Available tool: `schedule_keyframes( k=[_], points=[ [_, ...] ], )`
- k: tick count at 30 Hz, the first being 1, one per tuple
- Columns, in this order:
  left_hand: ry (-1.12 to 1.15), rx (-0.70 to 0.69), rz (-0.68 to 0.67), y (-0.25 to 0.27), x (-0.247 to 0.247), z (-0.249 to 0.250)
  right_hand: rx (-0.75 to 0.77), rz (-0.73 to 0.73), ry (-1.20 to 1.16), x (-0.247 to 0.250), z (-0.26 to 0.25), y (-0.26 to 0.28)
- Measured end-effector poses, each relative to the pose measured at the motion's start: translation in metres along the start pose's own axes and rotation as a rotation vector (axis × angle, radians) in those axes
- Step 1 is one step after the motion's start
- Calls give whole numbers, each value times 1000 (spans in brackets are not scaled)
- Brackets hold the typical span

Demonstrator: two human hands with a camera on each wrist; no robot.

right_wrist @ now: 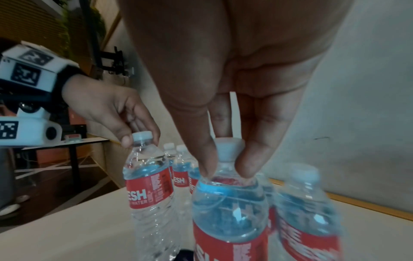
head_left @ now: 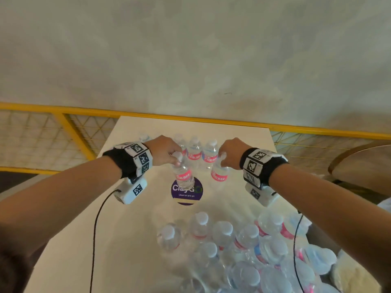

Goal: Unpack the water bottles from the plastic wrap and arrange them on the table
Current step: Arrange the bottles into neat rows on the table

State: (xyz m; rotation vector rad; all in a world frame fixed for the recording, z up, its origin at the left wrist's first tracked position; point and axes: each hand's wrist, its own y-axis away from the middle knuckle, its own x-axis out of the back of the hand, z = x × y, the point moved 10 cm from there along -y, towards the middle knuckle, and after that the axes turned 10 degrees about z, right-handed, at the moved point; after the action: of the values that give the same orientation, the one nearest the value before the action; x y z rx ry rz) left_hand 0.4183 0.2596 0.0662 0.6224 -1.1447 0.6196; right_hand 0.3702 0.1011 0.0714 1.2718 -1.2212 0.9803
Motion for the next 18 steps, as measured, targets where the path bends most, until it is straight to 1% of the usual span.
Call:
schedule_keyframes(
  k=[4, 7, 10, 12, 15, 18],
  points=[
    [-4, 154, 65, 25, 12, -70, 67, -9, 2, -1, -61, -24],
    [-8, 204, 85, 37, 14, -100, 109, -18, -9, -9, -102, -40],
    [-25, 208, 61, 40, 9, -114, 134, -34, -26, -21, -135, -52],
    [-74, 197, 13, 38, 6, -118, 147, -39, -34, -28, -152, -60],
    [-115, 182, -18, 34, 6, -119, 169, -62, -25, -41, -171, -68],
    [-111, 210, -11, 28, 9, -123, 166, -34, -46, -48, -179, -76]
  ],
)
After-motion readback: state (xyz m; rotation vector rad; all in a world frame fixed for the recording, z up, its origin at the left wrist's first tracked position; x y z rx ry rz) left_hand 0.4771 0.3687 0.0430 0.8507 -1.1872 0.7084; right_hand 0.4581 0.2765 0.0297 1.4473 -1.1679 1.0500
